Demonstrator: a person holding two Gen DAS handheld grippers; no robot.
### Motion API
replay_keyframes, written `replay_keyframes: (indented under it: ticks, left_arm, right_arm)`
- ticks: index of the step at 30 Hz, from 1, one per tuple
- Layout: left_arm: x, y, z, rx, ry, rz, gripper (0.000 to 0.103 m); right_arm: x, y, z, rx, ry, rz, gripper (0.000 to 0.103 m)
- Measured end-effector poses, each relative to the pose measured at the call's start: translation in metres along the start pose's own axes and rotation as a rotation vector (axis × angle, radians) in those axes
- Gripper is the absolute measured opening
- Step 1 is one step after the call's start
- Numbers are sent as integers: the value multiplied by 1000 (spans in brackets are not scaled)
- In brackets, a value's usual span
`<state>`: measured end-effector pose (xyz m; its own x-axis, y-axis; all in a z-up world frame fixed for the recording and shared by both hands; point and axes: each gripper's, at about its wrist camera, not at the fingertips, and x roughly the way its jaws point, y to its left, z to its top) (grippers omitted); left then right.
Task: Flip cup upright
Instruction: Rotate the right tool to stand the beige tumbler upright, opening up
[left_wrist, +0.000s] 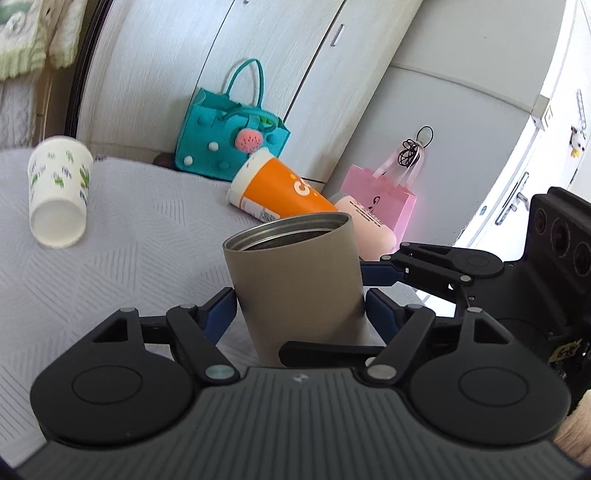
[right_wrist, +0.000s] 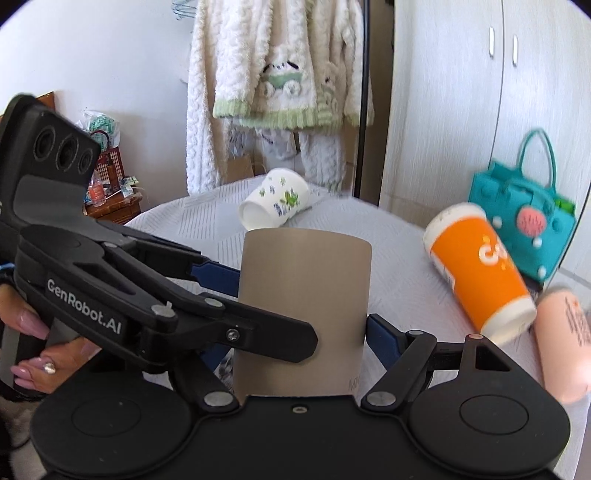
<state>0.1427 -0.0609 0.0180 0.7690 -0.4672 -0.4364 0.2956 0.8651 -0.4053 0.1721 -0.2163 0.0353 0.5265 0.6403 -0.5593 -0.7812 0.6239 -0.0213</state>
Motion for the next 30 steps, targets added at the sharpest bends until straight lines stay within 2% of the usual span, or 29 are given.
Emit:
replay_keyframes:
  ticks: [5, 13, 21, 25, 30]
  left_arm:
    - [1, 6, 13, 54, -23, 15, 72]
    - [7, 10, 24, 132, -62, 54, 72]
    - [15, 18, 35, 185, -102, 54, 72]
    - [23, 19, 34, 205, -74, 54, 72]
    - [24, 14, 28, 241, -90, 62, 72]
  right_arm:
    - [12, -4, 3, -14, -55, -13, 81]
    - [32, -13, 7, -23, -80, -35, 81]
    - [44, -16, 10, -48, -174, -86, 81]
    - [49, -17, 6, -36, -174, -95, 81]
    - [50, -17, 3, -20, -175, -104, 81]
